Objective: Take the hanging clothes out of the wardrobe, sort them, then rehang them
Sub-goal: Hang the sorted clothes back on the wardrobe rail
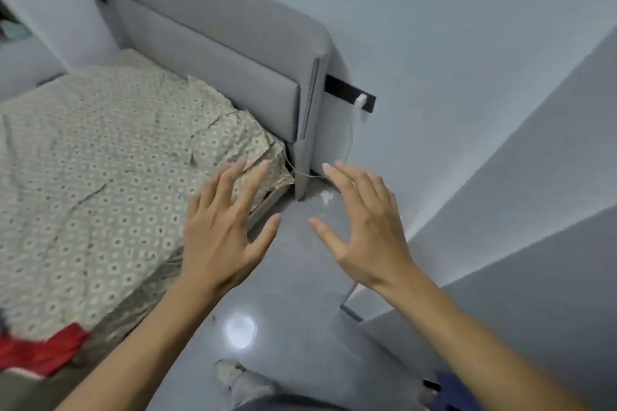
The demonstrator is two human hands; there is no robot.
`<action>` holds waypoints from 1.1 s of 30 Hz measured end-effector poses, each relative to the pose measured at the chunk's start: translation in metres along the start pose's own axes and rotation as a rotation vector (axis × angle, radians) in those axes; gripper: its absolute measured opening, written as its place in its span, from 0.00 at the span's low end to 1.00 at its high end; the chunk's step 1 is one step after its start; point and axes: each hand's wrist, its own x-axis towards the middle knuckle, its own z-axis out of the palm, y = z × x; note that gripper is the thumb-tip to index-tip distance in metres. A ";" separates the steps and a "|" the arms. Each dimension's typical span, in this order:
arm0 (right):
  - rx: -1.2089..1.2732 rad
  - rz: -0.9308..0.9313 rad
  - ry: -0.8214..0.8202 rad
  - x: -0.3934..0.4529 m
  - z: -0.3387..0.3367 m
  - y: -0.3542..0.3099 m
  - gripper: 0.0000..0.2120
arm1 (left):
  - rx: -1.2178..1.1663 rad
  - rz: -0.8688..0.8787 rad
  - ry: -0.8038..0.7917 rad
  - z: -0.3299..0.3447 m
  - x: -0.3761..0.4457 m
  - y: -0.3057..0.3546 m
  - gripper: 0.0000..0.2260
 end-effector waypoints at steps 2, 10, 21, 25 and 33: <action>0.015 -0.065 -0.051 0.032 0.031 -0.025 0.34 | 0.036 -0.111 0.008 -0.009 -0.008 -0.049 0.33; 0.118 -0.289 -0.180 0.142 0.169 -0.153 0.34 | 0.142 -0.405 0.084 -0.066 -0.037 -0.238 0.33; 0.286 -0.660 -0.429 0.238 0.328 -0.325 0.34 | 0.338 -0.937 0.190 -0.135 -0.135 -0.391 0.32; 0.372 -0.798 -0.545 0.256 0.380 -0.384 0.35 | 0.405 -1.193 0.181 -0.149 -0.175 -0.411 0.33; 0.507 -1.046 -0.726 0.263 0.451 -0.494 0.35 | 0.527 -1.537 0.256 -0.174 -0.228 -0.421 0.34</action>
